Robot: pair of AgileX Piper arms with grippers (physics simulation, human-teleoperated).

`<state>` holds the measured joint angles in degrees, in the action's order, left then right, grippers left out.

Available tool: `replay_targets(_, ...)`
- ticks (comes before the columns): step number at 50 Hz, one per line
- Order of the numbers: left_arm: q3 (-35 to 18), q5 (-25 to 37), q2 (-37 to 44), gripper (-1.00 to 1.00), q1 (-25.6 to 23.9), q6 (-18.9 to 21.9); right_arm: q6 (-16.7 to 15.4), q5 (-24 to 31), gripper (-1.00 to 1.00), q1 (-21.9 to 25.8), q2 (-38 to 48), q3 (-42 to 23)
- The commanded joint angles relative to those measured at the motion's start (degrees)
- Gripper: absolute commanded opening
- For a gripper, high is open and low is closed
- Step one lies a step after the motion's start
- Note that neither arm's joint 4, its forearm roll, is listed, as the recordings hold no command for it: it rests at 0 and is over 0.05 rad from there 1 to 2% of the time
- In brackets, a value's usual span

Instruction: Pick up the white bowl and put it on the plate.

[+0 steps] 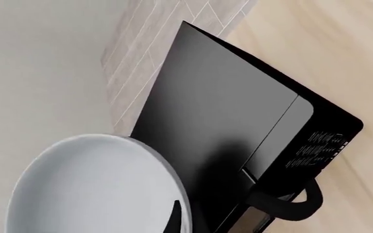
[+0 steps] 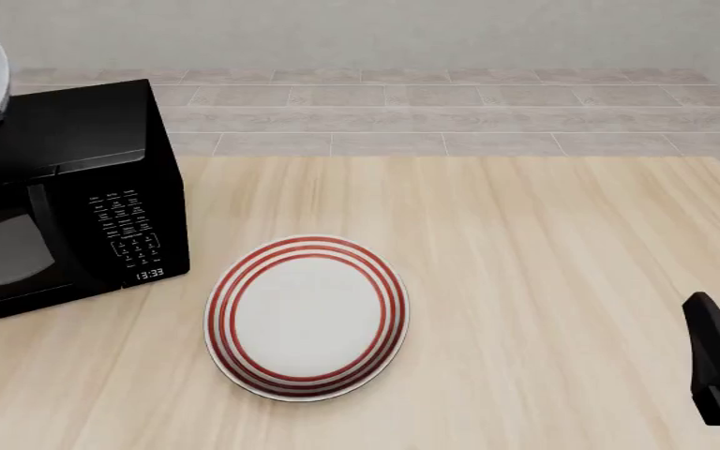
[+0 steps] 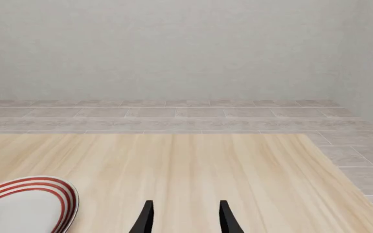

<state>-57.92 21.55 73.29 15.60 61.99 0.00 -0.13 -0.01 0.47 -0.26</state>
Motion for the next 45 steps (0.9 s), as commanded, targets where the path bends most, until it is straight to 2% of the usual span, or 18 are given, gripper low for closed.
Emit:
replay_targets(1,-0.75,3.02,-4.0,-1.0,-1.01,0.18,0.0,0.02,1.0,0.0,-0.04,0.01)
replay_targets(5,-1.18,5.76,-6.89,-1.0,-2.11,-0.15,0.01,0.02,1.0,0.0,-0.04,0.01)
replay_targets(9,-2.82,9.85,-10.49,-1.0,-5.34,-3.32,0.0,0.02,1.0,0.01,-0.04,0.01)
replay_targets(14,-2.14,12.44,-13.53,-1.0,-6.75,-3.04,0.01,0.02,1.0,0.01,-0.04,0.01)
replay_targets(19,-4.05,17.55,-16.74,-1.0,-10.61,-6.14,0.01,0.02,1.0,0.01,-0.04,0.01)
replay_targets(30,-5.89,21.13,-18.94,-1.0,-15.93,-7.31,0.01,0.02,1.0,0.0,-0.05,0.01)
replay_targets(34,-9.22,24.36,-19.19,-1.0,-20.59,-9.73,0.01,0.02,1.0,0.0,-0.04,0.01)
replay_targets(45,-6.25,22.39,-19.9,-1.0,-24.49,-9.25,0.0,0.02,1.0,0.01,-0.03,0.01)
